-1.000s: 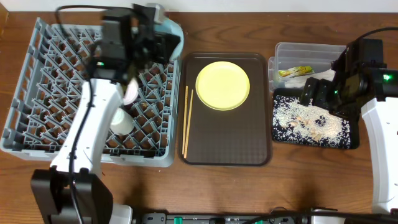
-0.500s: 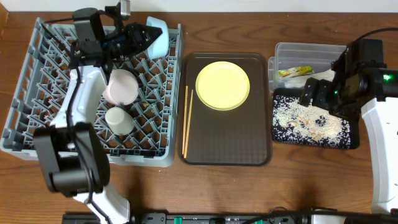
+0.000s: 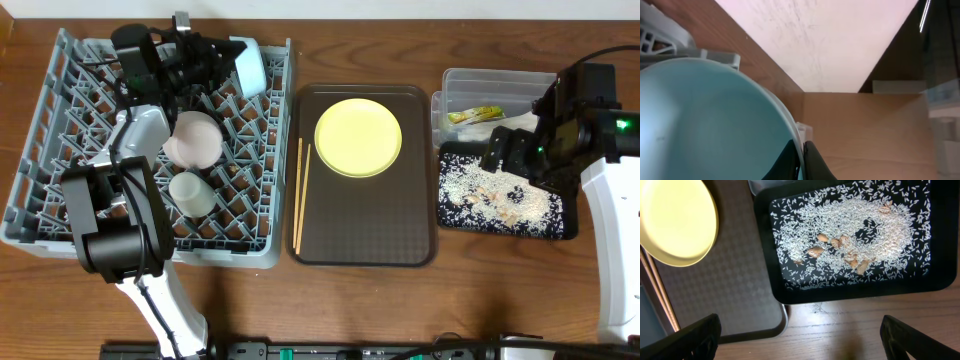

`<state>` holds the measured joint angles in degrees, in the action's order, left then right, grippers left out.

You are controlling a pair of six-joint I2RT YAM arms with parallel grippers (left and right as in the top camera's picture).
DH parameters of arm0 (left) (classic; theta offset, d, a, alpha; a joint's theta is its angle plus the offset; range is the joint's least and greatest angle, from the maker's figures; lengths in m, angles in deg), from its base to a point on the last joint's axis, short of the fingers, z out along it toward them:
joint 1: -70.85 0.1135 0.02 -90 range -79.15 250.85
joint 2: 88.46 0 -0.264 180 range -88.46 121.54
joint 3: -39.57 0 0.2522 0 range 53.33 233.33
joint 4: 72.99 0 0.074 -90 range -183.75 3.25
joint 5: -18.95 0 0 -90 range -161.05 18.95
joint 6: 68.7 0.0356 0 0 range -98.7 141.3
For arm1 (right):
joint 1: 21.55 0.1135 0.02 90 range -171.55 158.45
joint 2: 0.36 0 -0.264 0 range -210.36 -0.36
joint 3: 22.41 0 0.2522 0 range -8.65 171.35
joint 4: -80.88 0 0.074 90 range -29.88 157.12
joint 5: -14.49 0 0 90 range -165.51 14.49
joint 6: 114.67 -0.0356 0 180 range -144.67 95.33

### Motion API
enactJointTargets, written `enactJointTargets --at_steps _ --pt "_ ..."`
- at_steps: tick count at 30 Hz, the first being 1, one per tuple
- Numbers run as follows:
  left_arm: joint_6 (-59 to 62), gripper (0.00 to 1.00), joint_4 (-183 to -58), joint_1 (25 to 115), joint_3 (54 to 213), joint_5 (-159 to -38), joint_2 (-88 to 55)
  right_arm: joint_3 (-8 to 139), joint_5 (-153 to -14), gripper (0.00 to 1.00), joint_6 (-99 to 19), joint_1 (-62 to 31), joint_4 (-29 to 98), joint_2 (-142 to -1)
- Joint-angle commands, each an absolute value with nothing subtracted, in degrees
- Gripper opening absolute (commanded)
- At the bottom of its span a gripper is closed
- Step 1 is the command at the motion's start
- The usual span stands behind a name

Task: Sort waste into correct bins and load items into the dishwasher
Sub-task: 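Carry the blue bowl with the left gripper and set it in the rack, then withdraw the left gripper from the rack and move it back to the tray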

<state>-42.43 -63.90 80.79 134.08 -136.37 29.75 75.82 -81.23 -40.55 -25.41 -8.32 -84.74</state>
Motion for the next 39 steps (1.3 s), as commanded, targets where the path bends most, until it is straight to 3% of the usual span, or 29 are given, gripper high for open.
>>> enactJointTargets --at_steps 1,19,20,22,28,30,32,39 --pt "-46.1 0.08 -64.03 81.09 134.67 -137.05 31.45 75.99 -80.9 0.99 -39.83 -25.82 -8.5 -84.69" --pt "-39.21 0.08 -67.37 85.86 134.6 -139.01 31.45 75.99 -80.92 0.99 -39.85 -25.8 -8.67 -84.69" --pt "-38.1 0.15 -67.39 86.27 134.56 -139.01 31.45 75.99 -80.92 0.99 -39.85 -25.8 -8.78 -84.69" --pt "-37.07 0.38 -67.37 87.28 134.56 -138.97 31.45 75.99 -80.92 0.99 -39.85 -25.8 -8.83 -84.69" --pt "-36.96 0.5 -67.35 91.17 134.56 -138.97 31.45 75.99 -80.92 0.99 -39.85 -25.8 -8.85 -84.69" --pt "-36.96 0.67 -67.18 92.22 134.56 -138.88 31.45 75.99 -80.92 0.99 -39.85 -25.82 -8.87 -84.69" --pt "-36.96 0.76 -67.09 93.27 134.56 -138.73 31.45 75.99 -80.92 0.99 -39.85 -25.82 -8.94 -84.69" --pt "-35.85 0.82 -64.58 95.43 134.56 -139.69 28.79 75.99 -80.92 0.99 -39.85 -25.82 -9.2 -84.69"
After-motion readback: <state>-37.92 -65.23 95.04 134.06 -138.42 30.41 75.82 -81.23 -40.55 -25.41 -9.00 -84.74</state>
